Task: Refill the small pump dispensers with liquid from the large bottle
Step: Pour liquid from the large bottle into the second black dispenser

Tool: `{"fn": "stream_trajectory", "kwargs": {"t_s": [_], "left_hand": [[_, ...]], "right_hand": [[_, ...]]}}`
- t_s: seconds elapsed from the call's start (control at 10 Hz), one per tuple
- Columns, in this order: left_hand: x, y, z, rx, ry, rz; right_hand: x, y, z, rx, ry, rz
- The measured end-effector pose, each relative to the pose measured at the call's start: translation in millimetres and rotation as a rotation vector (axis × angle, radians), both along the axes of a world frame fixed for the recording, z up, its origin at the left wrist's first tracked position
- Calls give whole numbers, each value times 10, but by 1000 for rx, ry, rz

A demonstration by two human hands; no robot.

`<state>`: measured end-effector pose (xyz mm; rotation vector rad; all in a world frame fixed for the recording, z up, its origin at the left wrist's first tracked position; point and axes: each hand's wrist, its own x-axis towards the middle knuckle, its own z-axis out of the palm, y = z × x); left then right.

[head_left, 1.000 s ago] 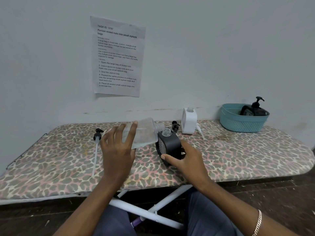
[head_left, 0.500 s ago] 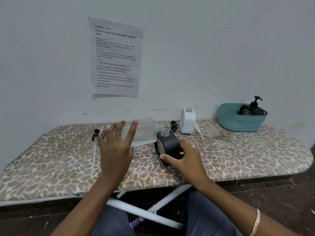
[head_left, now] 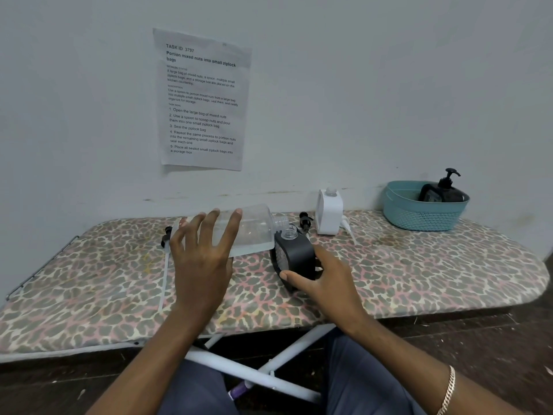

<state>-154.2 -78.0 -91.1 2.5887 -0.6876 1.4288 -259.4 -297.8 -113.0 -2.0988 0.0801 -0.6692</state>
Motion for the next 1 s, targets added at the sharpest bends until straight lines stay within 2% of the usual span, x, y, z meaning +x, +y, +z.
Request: {"fn": "stream_trajectory", "kwargs": {"t_s": [1.0], "left_hand": [[-18, 8, 42, 6, -29, 25]], "right_hand": [[-8, 9, 9, 13, -3, 8]]}}
